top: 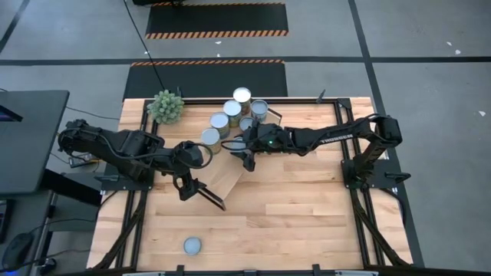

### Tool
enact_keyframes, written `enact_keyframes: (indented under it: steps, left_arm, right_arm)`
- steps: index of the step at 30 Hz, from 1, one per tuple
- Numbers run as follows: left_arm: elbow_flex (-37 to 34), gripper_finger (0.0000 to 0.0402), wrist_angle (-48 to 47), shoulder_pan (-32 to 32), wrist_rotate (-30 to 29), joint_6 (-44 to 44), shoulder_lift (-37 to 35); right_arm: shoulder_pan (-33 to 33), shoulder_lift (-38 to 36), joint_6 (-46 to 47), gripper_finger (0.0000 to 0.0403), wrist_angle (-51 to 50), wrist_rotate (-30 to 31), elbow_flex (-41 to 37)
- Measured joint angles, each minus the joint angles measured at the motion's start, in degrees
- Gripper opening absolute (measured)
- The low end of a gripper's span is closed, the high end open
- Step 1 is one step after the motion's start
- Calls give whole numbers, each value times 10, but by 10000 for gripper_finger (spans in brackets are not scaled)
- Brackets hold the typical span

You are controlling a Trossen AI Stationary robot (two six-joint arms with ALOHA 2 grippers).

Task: Pick and place cans onto a shelf
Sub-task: Put the canned green peas on the shelf

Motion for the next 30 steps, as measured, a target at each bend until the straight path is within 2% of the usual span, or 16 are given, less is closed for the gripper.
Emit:
enact_keyframes:
  steps: [13,20,26,30]
  left_arm:
    - [0,345,0,0,0,10,0]
    - [0,345,0,0,0,10,0]
    - [0,345,0,0,9,6,0]
    - [0,345,-1,-1,13,-1,0]
  right_arm:
    - [0,0,-18,359,-8,-16,0]
    - [1,0,-76,365,-10,4,38]
    - [3,-21,-97,364,-122,6,107]
    - [12,-58,-92,364,-213,7,121]
